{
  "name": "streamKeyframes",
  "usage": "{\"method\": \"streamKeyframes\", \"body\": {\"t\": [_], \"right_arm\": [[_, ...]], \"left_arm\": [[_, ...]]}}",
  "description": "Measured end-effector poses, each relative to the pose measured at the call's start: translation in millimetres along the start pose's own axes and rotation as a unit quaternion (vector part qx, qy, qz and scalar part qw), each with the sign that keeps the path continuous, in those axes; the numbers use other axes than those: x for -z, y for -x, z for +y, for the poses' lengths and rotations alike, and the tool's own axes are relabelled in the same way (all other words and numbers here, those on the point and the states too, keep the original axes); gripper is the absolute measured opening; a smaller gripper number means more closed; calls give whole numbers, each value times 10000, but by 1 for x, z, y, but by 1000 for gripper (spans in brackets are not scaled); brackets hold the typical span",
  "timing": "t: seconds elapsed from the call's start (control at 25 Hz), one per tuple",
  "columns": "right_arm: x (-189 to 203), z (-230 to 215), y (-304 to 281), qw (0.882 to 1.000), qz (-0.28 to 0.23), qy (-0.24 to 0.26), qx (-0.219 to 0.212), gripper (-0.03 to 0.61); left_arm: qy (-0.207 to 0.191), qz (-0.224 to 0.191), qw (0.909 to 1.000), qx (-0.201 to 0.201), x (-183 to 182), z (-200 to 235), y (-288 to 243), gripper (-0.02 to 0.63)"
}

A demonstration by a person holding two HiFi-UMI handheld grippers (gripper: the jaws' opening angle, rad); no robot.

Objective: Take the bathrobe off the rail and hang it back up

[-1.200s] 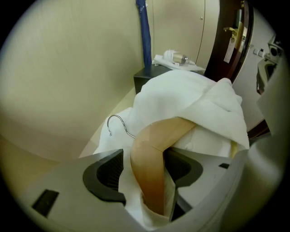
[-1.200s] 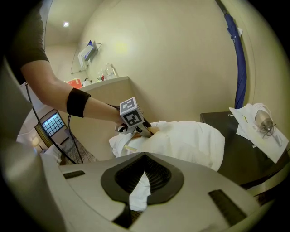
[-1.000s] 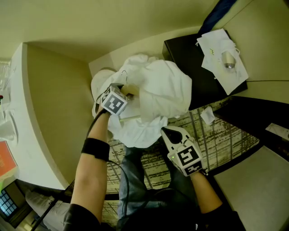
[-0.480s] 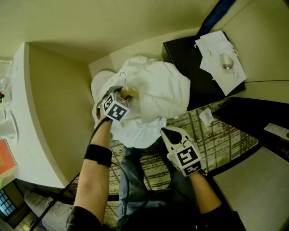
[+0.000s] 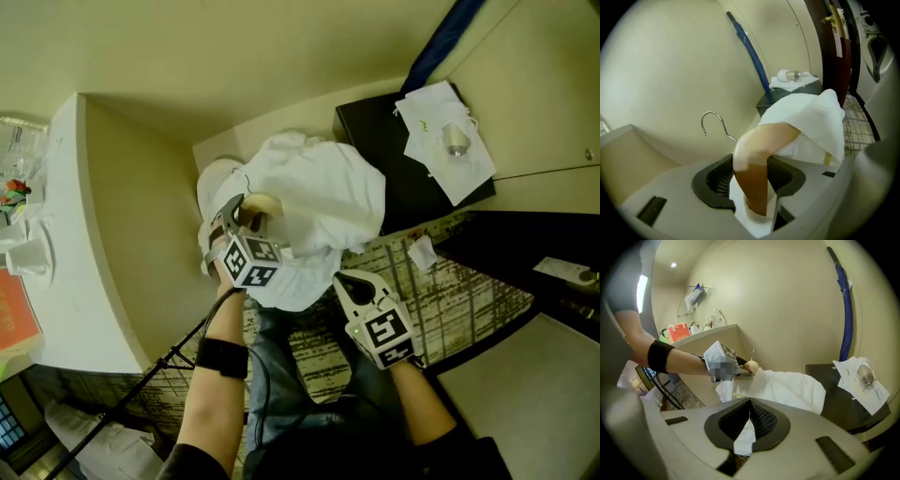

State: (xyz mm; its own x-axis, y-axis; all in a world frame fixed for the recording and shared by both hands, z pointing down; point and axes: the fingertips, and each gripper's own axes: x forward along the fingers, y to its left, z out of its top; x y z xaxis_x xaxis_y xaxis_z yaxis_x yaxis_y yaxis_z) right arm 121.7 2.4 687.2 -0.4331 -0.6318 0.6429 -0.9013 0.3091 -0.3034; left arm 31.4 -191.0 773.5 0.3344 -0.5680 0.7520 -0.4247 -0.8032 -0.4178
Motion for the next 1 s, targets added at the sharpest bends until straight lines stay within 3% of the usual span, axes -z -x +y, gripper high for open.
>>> {"method": "streamKeyframes", "body": {"t": [0.2,0.36,0.64,1.0], "right_arm": [[-32,10,23,9995,-259,194,70,20],[-69,23,42,9978,-538,365,103,20],[-162,46,86,9871,-1323,859,272,20],[-269,72,151,9605,-2246,1513,642,20]], "left_arm": [[283,-461,9948,-864,-29,36,65,212],[304,-833,9847,-1503,-59,71,126,212],[118,-1606,9539,-2534,-138,142,229,211],[2,-2747,9141,-2983,-247,194,336,210]]}}
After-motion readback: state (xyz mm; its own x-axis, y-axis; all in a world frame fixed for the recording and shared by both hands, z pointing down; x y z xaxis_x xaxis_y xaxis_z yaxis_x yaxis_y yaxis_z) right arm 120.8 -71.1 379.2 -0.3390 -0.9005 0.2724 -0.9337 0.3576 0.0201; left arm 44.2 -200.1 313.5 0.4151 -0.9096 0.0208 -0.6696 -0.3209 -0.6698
